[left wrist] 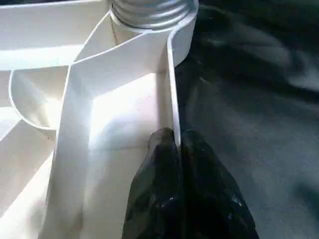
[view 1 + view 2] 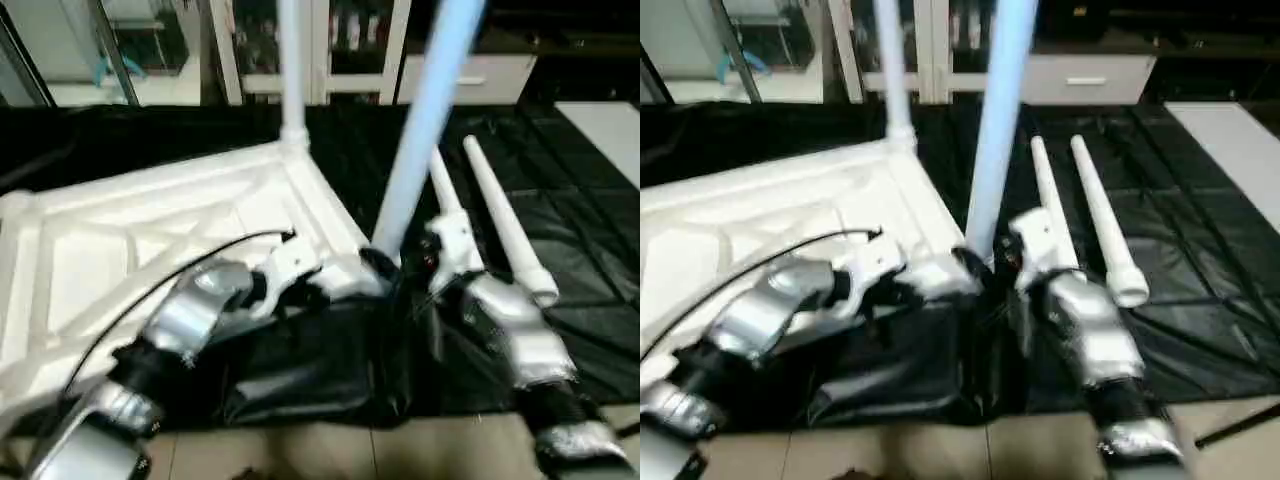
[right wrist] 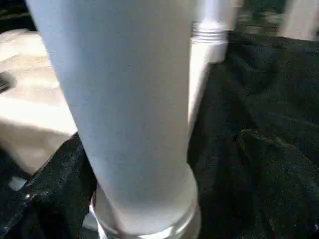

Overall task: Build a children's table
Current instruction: Rotate leg to tighten

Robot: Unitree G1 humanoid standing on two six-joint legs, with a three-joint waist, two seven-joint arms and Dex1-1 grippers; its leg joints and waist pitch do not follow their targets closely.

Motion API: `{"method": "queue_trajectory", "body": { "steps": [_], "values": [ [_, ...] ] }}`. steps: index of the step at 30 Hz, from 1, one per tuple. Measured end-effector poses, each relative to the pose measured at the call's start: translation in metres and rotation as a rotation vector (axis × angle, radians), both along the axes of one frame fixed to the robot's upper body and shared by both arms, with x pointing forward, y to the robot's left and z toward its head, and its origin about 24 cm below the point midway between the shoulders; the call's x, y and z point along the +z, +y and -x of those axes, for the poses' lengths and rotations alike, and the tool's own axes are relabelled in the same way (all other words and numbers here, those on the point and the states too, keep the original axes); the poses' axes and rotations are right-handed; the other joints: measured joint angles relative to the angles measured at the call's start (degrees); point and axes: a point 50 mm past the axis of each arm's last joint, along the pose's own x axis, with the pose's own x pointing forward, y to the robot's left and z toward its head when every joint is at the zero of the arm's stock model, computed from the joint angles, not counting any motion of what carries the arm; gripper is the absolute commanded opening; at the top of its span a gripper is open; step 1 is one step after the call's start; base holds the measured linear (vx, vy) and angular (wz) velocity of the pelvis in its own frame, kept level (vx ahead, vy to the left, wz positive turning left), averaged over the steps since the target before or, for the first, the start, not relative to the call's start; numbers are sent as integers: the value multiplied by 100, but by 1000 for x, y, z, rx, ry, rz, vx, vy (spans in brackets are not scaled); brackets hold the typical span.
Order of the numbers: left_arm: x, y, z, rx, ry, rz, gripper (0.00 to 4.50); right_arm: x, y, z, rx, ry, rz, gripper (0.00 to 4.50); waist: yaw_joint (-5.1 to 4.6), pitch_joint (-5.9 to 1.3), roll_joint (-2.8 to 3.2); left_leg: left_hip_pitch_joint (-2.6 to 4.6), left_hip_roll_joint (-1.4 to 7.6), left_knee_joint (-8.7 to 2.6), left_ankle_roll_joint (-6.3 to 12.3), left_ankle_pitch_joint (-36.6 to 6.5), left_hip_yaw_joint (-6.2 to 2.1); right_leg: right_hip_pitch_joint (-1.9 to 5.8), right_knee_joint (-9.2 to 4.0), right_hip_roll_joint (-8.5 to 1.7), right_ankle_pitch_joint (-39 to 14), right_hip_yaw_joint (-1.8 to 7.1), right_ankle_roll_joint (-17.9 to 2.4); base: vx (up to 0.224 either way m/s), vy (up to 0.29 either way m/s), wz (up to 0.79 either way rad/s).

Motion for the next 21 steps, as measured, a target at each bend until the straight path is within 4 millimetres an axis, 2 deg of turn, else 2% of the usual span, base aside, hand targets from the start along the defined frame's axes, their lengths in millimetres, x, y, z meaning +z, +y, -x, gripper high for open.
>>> {"method": "queue_trajectory", "body": {
  "steps": [3,6,9,20,21],
  "values": [
    [0,11,7,-59,36,-7,0,-1,-9,15,143,56,27,440,-5,-5,-8,6,0,7,9,-6,15,2,-5,-2,-4,11,-6,0,0,0],
    [-1,14,13,-95,66,-17,0,-4,-7,21,220,99,48,440,-31,-4,-9,27,1,16,-8,4,20,13,7,-2,-2,25,-8,0,0,0],
    [-3,12,16,-116,75,-22,0,-7,-4,23,248,119,55,440,-27,-3,-12,46,4,16,-66,3,24,37,8,-2,-2,29,-7,0,0,0],
    [-2,11,19,-146,85,-24,0,-13,3,26,300,152,106,440,-6,-7,-18,38,4,16,-70,7,28,38,17,-2,9,35,-6,0,0,0],
    [-2,11,19,-146,85,-24,0,-13,4,26,305,155,110,427,-4,-7,-18,38,5,16,-70,8,28,36,21,-2,9,35,-5,0,0,0]
  ]
}}
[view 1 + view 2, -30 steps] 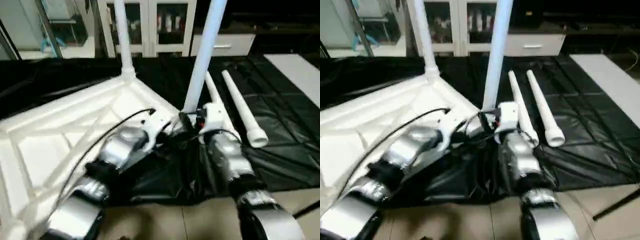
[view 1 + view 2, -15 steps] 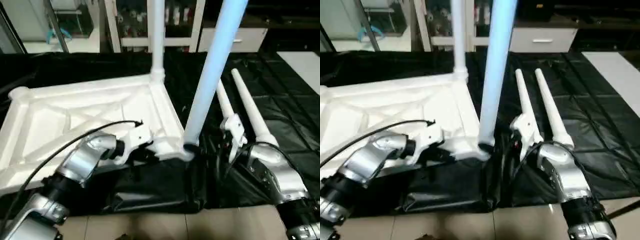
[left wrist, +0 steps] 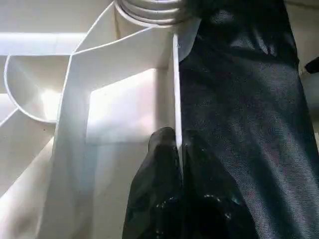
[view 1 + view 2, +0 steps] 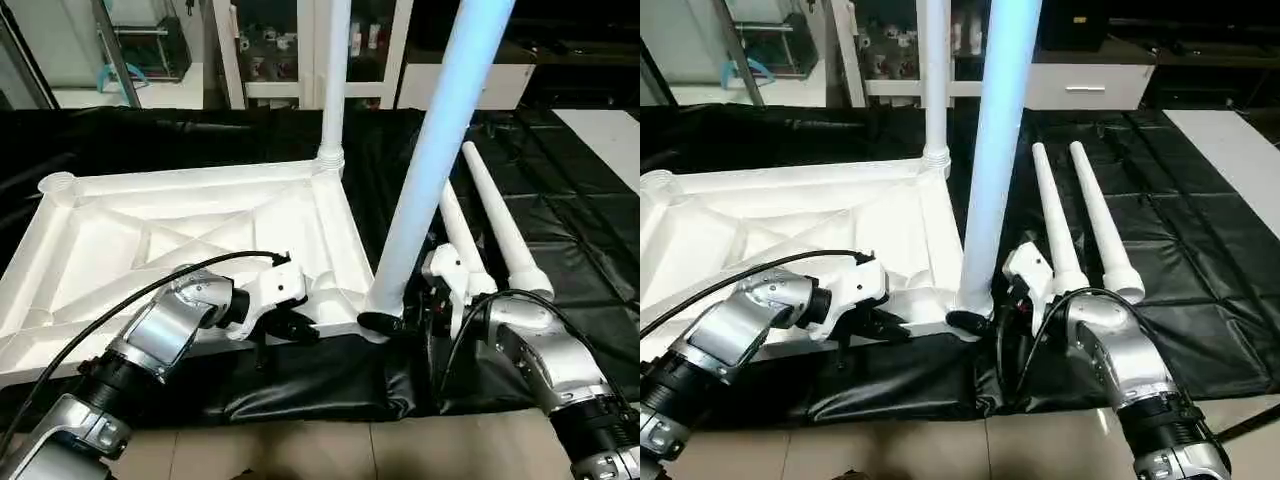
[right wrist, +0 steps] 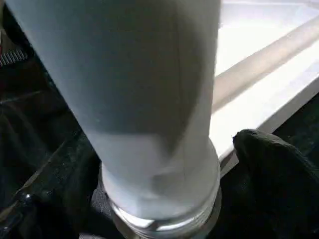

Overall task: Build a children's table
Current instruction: Rotate leg to tighten

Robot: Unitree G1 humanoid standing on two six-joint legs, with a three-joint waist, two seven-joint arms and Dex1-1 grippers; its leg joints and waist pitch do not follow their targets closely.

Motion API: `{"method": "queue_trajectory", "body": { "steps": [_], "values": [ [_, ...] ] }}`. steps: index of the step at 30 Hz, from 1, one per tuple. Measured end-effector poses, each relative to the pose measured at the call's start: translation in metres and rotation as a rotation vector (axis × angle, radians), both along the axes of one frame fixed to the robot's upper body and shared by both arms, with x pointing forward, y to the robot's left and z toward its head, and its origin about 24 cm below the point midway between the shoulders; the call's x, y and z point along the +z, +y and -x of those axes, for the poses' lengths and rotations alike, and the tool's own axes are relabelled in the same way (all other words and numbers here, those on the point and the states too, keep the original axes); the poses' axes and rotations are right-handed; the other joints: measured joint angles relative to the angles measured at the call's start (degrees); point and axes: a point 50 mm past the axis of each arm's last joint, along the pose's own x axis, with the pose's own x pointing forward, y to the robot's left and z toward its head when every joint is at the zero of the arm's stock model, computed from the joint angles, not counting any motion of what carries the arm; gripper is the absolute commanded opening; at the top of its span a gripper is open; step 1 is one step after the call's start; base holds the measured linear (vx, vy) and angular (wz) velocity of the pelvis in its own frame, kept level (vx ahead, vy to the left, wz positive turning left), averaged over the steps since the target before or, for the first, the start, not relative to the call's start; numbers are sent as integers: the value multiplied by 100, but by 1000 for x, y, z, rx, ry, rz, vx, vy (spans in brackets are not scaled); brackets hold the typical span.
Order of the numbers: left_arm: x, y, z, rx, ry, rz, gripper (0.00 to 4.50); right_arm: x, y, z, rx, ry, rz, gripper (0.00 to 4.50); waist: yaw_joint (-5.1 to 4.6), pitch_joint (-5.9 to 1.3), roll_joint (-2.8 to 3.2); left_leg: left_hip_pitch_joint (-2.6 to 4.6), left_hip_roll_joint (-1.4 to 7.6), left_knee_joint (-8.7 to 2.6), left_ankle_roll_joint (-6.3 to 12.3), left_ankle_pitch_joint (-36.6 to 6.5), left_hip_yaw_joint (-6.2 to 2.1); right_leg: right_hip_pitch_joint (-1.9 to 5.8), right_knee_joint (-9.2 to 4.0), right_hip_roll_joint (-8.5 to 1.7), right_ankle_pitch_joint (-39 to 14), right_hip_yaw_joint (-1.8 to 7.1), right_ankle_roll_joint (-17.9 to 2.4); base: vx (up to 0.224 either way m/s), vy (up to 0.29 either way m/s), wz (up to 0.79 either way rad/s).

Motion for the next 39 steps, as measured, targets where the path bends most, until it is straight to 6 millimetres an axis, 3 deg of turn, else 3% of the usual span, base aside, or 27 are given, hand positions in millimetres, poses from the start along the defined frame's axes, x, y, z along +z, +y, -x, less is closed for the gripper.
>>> {"method": "queue_trajectory", "body": {
  "steps": [19,22,24,26,31,39],
  "values": [
    [0,4,-1,25,9,-12,0,-5,10,-1,-30,-2,-31,283,-35,-8,-12,12,5,20,-6,4,-1,3,29,0,0,1,0,0,0,0],
    [-3,0,-14,160,-9,2,0,-10,22,-19,-226,-3,-59,277,-129,-16,-25,30,5,42,-19,11,-4,4,61,0,1,9,-1,-17,-2,-1],
    [-5,-14,-25,276,-17,17,0,-12,26,-34,-398,7,-68,274,-186,-17,-26,37,3,45,-21,12,-4,9,56,-3,-12,12,21,-55,-3,-2],
    [-6,-22,-28,322,-15,27,0,-12,25,-40,-477,11,-64,274,-193,-18,-28,39,1,44,-21,12,-4,15,45,-4,-14,11,24,0,0,0],
    [-11,-66,-47,543,-18,52,0,-14,39,-68,-860,32,-35,273,-223,-23,-18,65,-1,26,-21,12,-15,54,-9,-5,-18,-11,30,0,0,0],
    [-11,-77,-52,588,-30,58,0,-15,47,-75,-992,27,-52,273,-221,-29,-10,70,-8,18,-20,12,-13,79,-54,-5,-16,-8,27,0,0,0]
  ]
}}
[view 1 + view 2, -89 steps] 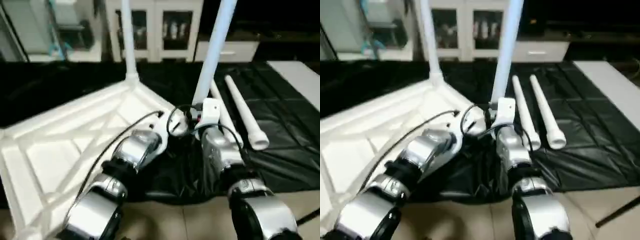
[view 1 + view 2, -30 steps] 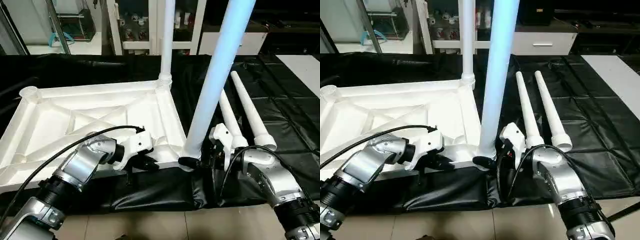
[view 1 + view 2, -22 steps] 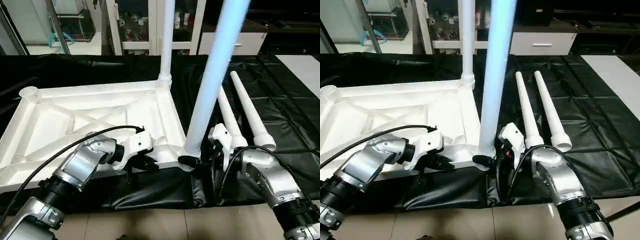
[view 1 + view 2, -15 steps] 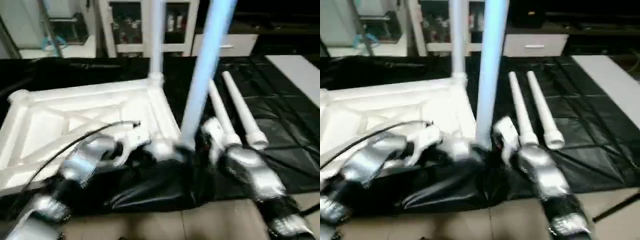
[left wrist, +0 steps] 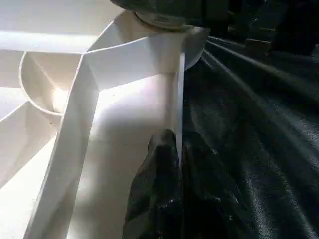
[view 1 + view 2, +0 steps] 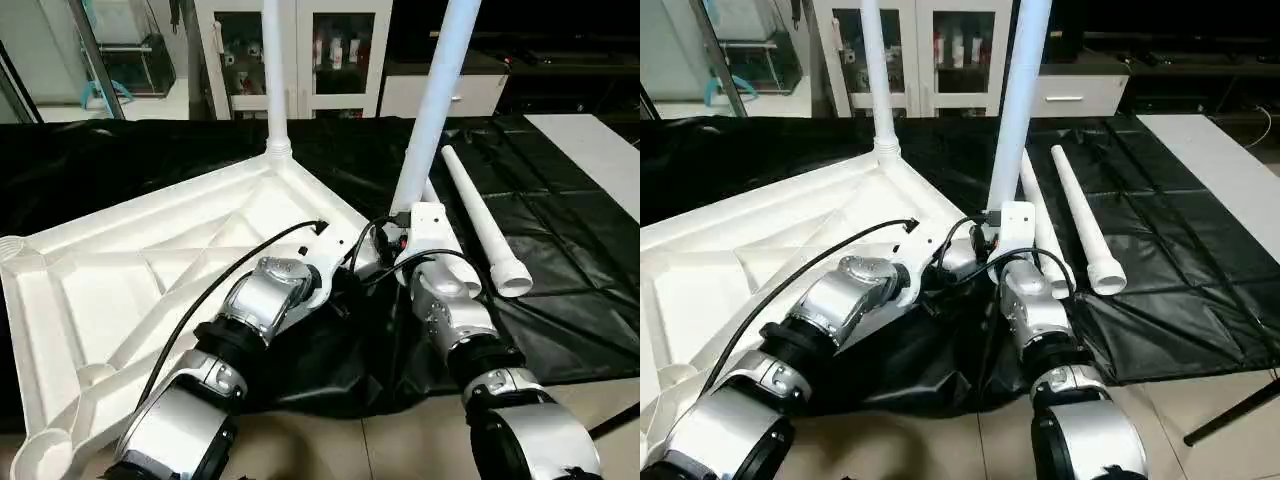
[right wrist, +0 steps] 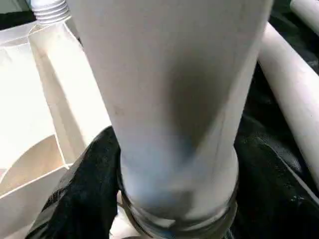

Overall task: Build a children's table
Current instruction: Rotate leg to tighten

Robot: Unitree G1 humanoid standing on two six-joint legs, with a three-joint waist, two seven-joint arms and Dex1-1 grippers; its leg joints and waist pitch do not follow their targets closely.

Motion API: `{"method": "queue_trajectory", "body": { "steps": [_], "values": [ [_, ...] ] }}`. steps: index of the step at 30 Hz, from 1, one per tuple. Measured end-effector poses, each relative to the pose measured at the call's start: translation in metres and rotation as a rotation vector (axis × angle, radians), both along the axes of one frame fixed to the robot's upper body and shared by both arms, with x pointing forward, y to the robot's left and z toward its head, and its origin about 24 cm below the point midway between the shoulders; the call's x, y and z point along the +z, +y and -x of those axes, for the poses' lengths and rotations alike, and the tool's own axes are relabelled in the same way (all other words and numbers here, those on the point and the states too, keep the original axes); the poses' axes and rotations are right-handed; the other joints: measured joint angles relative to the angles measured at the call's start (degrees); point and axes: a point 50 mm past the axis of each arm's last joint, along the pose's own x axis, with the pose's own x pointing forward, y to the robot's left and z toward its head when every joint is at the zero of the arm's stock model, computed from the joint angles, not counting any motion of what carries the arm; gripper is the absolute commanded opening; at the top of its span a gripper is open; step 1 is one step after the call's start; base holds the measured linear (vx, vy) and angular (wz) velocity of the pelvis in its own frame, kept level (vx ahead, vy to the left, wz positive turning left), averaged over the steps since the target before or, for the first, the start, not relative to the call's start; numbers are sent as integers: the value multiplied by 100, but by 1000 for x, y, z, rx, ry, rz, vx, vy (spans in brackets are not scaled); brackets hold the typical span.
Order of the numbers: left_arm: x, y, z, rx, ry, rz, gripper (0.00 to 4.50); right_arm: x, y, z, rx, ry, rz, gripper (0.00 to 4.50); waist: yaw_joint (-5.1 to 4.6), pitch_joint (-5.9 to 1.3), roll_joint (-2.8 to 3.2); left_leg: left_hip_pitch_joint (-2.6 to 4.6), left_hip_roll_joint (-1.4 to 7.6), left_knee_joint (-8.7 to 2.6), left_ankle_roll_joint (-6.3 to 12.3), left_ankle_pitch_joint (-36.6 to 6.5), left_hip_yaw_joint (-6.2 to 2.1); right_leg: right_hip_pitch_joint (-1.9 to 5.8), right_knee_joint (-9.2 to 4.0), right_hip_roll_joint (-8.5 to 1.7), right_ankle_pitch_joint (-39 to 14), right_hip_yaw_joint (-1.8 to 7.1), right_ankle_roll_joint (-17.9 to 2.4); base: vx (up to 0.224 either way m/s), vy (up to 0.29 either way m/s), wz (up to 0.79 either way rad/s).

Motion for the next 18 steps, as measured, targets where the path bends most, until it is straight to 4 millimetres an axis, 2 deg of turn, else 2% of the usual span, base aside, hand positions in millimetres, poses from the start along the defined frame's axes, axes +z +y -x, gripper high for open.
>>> {"method": "queue_trajectory", "body": {
  "steps": [3,4,6,10,14,16,18],
  "values": [
    [0,0,0,-9,-10,-4,0,0,0,0,8,-17,-2,273,9,-1,3,0,1,-2,0,0,0,-1,2,0,3,0,-2,0,0,0],
    [1,4,-1,-26,-20,-9,0,0,0,0,30,-29,-13,343,14,0,5,-1,1,-9,0,0,0,-4,4,0,8,0,-3,0,0,0],
    [1,8,-2,-29,-34,-15,0,1,2,1,58,-45,-29,345,6,5,15,-1,1,-17,0,0,1,-10,5,0,24,-1,0,0,0,0],
    [4,39,2,-134,-77,-51,0,2,3,8,190,-111,-36,383,-51,3,29,-6,10,-54,-1,0,-1,-46,21,4,37,-15,5,0,0,0],
    [7,57,15,-279,-80,-53,0,8,-5,14,349,-167,12,418,20,-5,42,-56,26,-63,-17,11,3,-103,42,22,51,-15,-19,0,0,0],
    [9,67,23,-357,-83,-58,0,12,-11,22,486,-183,38,426,52,-6,42,-76,37,-61,16,24,2,-113,31,37,37,-14,-18,60,0,0],
    [10,74,30,-429,-63,-55,0,15,-18,33,627,-182,33,426,143,-6,42,-82,36,-59,44,7,3,-115,31,40,23,-12,-40,57,6,3]
  ]
}}
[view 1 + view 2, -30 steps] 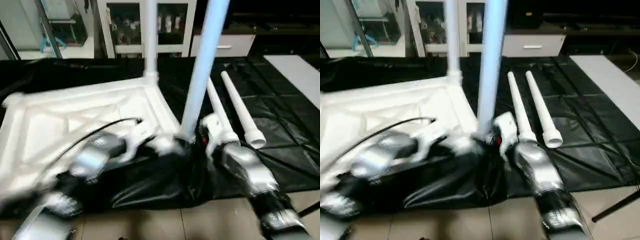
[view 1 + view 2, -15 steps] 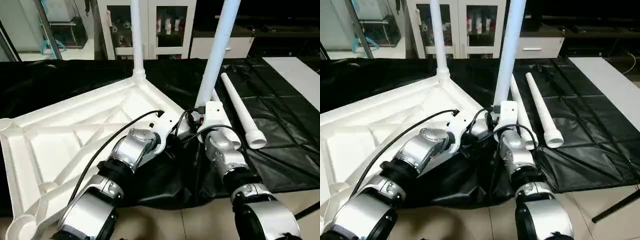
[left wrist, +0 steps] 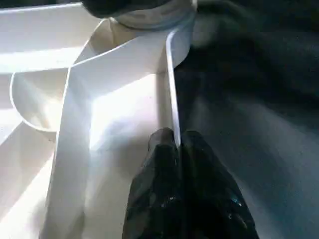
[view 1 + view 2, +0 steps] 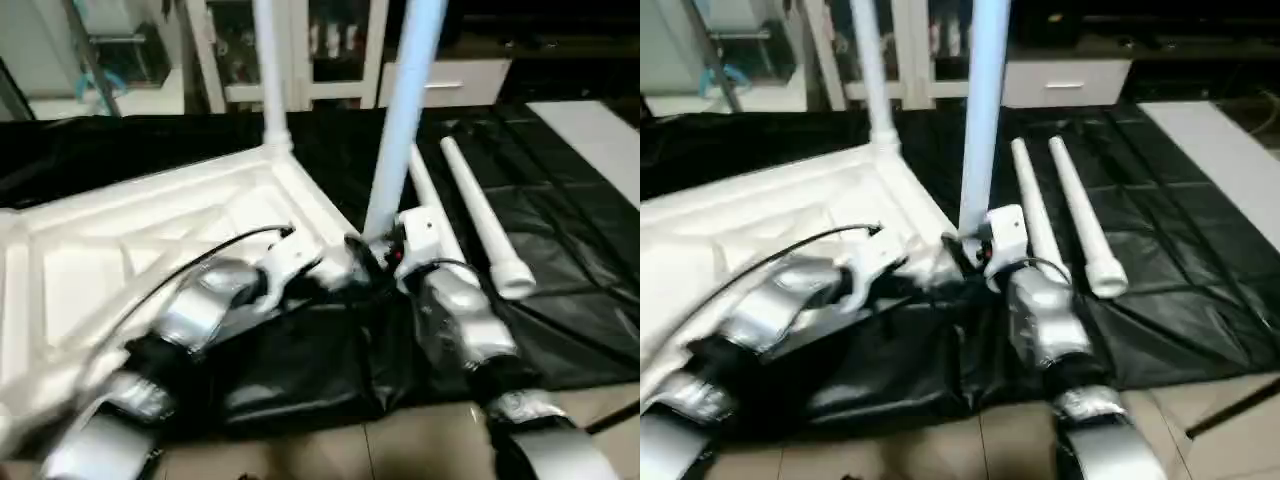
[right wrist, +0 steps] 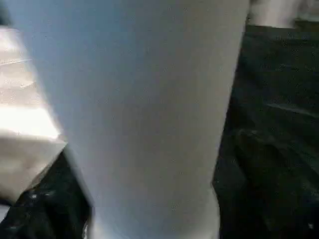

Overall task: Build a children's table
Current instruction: Rotate leg to tighten

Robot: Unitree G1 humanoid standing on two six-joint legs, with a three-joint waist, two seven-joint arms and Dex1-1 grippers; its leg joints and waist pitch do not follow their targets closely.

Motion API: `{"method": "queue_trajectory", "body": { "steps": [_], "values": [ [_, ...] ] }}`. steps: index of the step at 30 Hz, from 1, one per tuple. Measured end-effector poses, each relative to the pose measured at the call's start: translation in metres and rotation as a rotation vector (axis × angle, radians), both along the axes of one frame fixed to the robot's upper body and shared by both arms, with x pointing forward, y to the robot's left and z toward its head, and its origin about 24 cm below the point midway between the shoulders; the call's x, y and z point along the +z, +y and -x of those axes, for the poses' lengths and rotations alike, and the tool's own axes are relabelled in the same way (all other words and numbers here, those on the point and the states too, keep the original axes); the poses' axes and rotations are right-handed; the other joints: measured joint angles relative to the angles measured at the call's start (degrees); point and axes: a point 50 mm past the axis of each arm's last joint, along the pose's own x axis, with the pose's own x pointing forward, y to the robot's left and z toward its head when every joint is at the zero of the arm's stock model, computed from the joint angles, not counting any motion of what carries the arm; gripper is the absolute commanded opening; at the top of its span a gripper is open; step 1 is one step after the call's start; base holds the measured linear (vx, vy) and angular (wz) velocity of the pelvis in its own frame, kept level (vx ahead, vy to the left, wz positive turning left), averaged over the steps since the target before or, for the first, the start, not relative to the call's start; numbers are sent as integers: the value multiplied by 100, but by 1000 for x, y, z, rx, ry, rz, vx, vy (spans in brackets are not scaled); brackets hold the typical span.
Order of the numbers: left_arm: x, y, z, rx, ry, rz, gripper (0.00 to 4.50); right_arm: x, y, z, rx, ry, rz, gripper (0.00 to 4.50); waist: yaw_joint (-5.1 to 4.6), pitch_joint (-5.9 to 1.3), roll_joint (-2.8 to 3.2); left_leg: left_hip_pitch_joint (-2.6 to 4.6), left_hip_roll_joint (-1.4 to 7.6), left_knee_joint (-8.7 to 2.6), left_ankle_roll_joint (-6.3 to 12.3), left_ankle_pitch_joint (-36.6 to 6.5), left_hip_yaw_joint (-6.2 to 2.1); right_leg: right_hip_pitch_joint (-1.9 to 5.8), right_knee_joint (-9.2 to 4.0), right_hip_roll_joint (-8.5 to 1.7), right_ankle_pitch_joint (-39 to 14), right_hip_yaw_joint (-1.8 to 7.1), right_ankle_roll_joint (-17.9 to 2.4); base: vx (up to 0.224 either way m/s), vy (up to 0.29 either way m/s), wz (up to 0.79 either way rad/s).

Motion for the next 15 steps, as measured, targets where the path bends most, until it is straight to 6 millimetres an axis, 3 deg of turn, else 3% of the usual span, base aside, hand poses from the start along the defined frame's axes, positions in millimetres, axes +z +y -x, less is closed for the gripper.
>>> {"method": "queue_trajectory", "body": {
  "steps": [3,6,9,15],
  "values": [
    [0,6,5,-48,21,-6,0,6,-7,11,133,-1,6,426,70,0,0,-5,-1,11,10,-8,5,0,-3,0,-3,6,-5,0,0,0],
    [0,11,7,-61,40,-12,0,11,-17,18,202,-7,23,426,52,-2,-4,7,-1,20,5,-7,10,7,0,-1,-2,15,-6,0,0,0],
    [0,16,9,-71,57,-16,0,3,-26,30,273,60,41,426,43,-2,-4,30,1,20,-40,-17,8,23,6,0,-1,18,-5,0,0,0],
    [0,18,10,-70,65,-21,0,-4,-19,37,330,110,48,426,38,-3,-7,30,1,19,-59,-4,6,24,11,0,7,19,-4,0,0,0]
  ]
}}
